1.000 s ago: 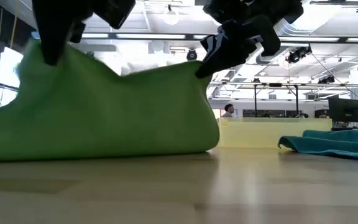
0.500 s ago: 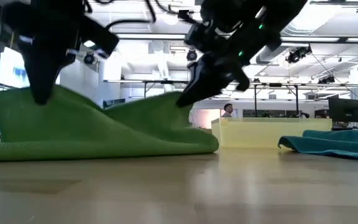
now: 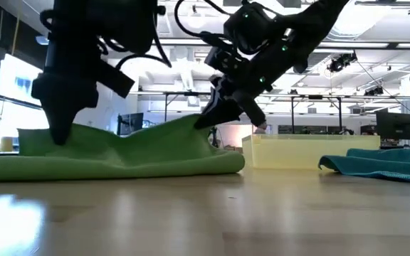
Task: Roll microfiber towels into tight, uniform cylinder then place into a basket
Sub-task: Fold the top green microfiber towel
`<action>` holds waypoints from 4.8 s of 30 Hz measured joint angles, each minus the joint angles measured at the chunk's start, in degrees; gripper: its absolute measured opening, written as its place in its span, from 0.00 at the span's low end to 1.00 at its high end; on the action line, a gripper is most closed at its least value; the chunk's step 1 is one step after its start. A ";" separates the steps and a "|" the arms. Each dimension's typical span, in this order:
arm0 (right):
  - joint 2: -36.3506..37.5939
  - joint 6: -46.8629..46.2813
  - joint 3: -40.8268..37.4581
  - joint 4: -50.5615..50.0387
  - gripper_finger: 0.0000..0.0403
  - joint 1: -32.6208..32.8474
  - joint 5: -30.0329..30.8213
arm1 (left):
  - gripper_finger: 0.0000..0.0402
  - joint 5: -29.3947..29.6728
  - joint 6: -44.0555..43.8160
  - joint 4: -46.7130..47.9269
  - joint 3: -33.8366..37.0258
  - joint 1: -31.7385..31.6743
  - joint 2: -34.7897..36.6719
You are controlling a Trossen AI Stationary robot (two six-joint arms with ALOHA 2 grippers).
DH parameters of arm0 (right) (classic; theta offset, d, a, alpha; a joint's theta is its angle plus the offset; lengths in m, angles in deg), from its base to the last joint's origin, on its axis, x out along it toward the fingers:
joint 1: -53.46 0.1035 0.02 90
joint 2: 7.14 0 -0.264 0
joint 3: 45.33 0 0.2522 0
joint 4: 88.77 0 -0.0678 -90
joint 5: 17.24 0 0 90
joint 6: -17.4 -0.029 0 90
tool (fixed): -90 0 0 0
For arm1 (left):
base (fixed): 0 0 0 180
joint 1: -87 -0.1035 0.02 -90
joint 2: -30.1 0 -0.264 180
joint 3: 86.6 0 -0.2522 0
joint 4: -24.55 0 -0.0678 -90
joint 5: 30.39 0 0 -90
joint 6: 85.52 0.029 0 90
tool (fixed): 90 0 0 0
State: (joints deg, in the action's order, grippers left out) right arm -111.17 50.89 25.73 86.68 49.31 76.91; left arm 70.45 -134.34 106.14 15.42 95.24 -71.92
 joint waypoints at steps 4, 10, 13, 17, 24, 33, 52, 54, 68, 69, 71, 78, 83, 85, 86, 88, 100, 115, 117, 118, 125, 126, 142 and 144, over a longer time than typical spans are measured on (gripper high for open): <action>0.00 2.27 0.00 0.23 0.00 -0.18 1.49 | 0.00 1.14 -0.32 -0.23 0.92 -0.87 0.00; -2.43 3.00 0.08 3.43 0.00 -2.07 1.71 | 0.00 1.83 -2.07 -0.29 0.95 -2.01 0.00; -4.45 3.00 1.31 3.56 0.00 -3.26 1.89 | 0.00 1.87 -2.30 -0.33 0.95 -2.27 0.00; -6.79 3.00 3.56 3.50 0.00 -4.71 1.65 | 0.00 2.40 -3.99 -0.29 0.95 -2.72 0.00; -8.32 2.99 5.31 2.61 0.00 -5.28 1.39 | 0.00 5.40 -4.14 -0.10 0.95 -3.03 0.00; -8.31 3.68 5.31 3.08 0.00 -5.66 1.28 | 0.00 5.87 -3.17 0.48 0.95 -3.03 0.00; -8.61 8.97 5.31 5.74 0.00 -6.78 1.26 | 0.00 11.00 -4.47 7.40 0.93 -3.02 0.00; -9.12 8.98 5.33 6.32 0.00 -7.08 1.25 | 0.00 13.16 -4.38 7.37 0.93 -3.03 0.00; -11.19 8.58 5.38 7.93 0.00 -7.86 0.78 | 0.00 10.27 -2.62 6.06 0.93 -5.39 0.00; -11.19 8.58 5.38 8.20 0.00 -7.86 0.78 | 0.00 9.55 -2.62 5.79 0.93 -5.63 0.00; -11.19 8.58 5.38 8.70 0.00 -7.86 0.78 | 0.00 9.19 -2.61 5.68 0.93 -6.03 0.00; -11.19 8.55 5.35 8.70 0.01 -7.86 0.78 | 0.00 9.06 -1.94 5.68 0.93 -7.18 0.00; -11.19 8.53 5.35 8.74 0.07 -7.86 0.78 | 0.00 9.02 -1.03 5.71 0.93 -7.62 0.00; -11.21 8.55 5.34 9.18 0.12 -7.86 1.14 | 0.00 9.06 -1.00 5.71 0.93 -7.64 0.00; -11.21 8.55 5.33 9.62 0.15 -7.86 1.94 | 0.00 9.08 -0.92 5.71 0.93 -7.64 0.00; -11.23 8.64 5.32 11.11 0.20 -7.86 4.14 | 0.00 9.13 -0.45 5.71 0.93 -7.64 0.00; -11.23 1.45 5.31 9.44 0.32 -4.32 12.98 | 0.00 9.03 -0.45 5.71 0.93 -7.64 0.00; -11.39 -1.32 5.29 14.53 0.32 -3.00 3.33 | 0.00 5.62 2.56 5.88 0.93 -8.73 0.00; -11.43 -2.48 5.29 14.84 0.32 -4.04 1.85 | 0.00 5.61 2.56 5.88 0.93 -8.73 0.00; -11.43 -3.48 5.29 14.59 0.32 -4.52 0.33 | 0.00 5.63 2.56 5.90 0.93 -8.72 0.00; -11.47 -9.04 5.29 12.22 0.32 -5.55 -6.18 | 0.01 5.82 2.56 5.91 0.93 -8.71 0.00; -11.47 -9.05 5.29 12.22 0.32 -5.40 -6.25 | 0.02 6.27 2.56 5.93 0.93 -8.71 0.00; -11.47 -11.53 5.29 7.09 0.32 -5.08 -6.34 | 0.27 8.06 -0.27 13.79 0.91 -8.71 0.00; -11.47 -13.66 5.29 5.47 0.32 -5.08 -6.34 | 0.26 8.24 -1.79 17.42 0.91 -8.71 0.00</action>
State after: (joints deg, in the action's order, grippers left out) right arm -122.64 37.23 31.02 92.15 44.23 70.57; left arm 78.69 -136.12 123.56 16.34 86.53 -71.92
